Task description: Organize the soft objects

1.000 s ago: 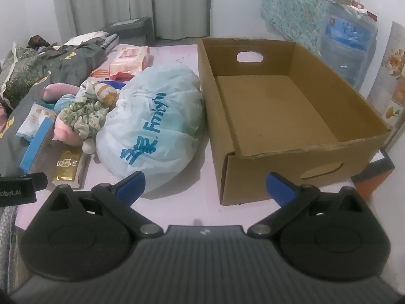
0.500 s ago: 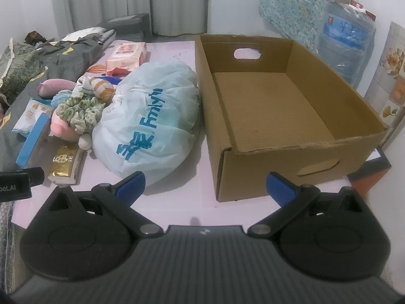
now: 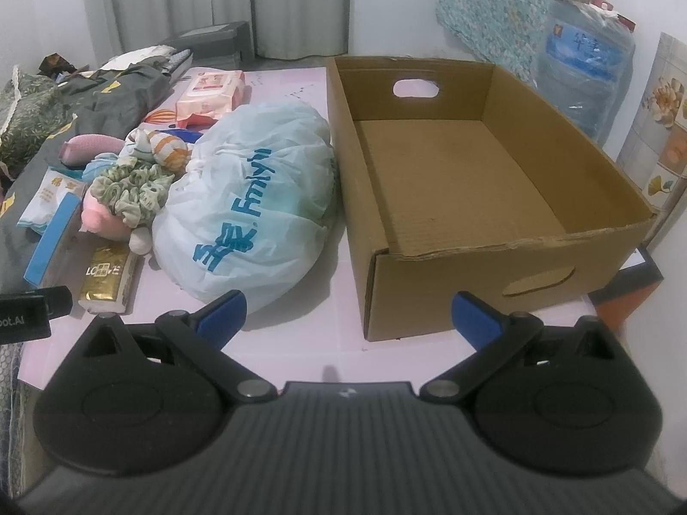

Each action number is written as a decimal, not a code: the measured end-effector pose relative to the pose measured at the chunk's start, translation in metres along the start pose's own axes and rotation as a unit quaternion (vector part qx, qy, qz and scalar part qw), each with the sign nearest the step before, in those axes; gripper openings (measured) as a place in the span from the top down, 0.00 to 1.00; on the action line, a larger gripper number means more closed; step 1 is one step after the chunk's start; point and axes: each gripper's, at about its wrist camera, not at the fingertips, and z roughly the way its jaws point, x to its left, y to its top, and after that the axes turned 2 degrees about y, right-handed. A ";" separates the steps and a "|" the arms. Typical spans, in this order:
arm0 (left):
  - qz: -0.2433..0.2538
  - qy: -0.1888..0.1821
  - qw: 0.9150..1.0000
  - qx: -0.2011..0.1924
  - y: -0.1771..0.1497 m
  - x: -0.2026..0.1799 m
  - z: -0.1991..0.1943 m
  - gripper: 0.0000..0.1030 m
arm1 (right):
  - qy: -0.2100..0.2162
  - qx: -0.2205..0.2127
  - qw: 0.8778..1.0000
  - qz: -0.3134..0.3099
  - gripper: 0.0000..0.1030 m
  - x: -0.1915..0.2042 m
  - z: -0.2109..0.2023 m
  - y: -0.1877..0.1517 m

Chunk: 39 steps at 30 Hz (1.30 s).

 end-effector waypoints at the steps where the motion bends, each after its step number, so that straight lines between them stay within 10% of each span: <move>1: 0.000 0.001 1.000 0.000 0.000 0.000 0.000 0.01 | 0.001 0.000 1.000 0.000 0.01 0.000 0.000 0.000; 39: 0.002 0.005 1.000 0.006 -0.002 0.001 0.005 0.01 | 0.002 -0.001 1.000 0.000 0.01 0.002 0.001 0.001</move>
